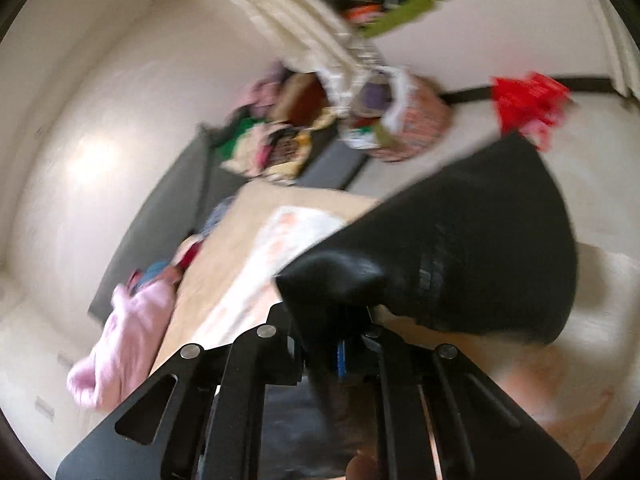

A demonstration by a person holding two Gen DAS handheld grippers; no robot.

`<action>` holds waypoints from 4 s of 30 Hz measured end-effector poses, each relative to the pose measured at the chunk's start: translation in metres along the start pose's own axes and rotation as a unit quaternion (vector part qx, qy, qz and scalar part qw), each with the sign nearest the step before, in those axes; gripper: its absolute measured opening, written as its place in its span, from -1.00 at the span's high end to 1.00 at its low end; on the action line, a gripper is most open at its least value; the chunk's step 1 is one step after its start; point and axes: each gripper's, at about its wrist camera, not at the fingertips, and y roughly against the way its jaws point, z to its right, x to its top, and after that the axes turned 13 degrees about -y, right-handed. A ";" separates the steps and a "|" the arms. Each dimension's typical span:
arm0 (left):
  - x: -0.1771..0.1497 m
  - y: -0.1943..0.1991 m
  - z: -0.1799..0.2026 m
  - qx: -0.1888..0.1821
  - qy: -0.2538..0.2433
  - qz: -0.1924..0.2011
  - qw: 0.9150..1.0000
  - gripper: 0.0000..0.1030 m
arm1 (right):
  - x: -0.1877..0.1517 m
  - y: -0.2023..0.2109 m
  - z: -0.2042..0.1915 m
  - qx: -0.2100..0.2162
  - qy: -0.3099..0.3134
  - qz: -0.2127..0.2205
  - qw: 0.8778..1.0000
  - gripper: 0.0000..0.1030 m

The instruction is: Fold large clothes

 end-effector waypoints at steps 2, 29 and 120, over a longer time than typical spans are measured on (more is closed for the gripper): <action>0.000 0.008 -0.009 -0.006 0.005 0.008 1.000 -0.82 | -0.010 0.000 -0.027 0.017 0.031 -0.011 0.999 0.80; -0.063 0.112 -0.184 -0.151 0.164 0.126 0.967 -0.82 | -0.302 -0.007 -0.250 0.160 0.378 -0.198 0.890 0.82; -0.164 0.056 -0.177 0.005 0.069 0.035 0.997 -0.10 | -0.360 -0.054 -0.129 -0.070 0.417 -0.283 0.861 -0.59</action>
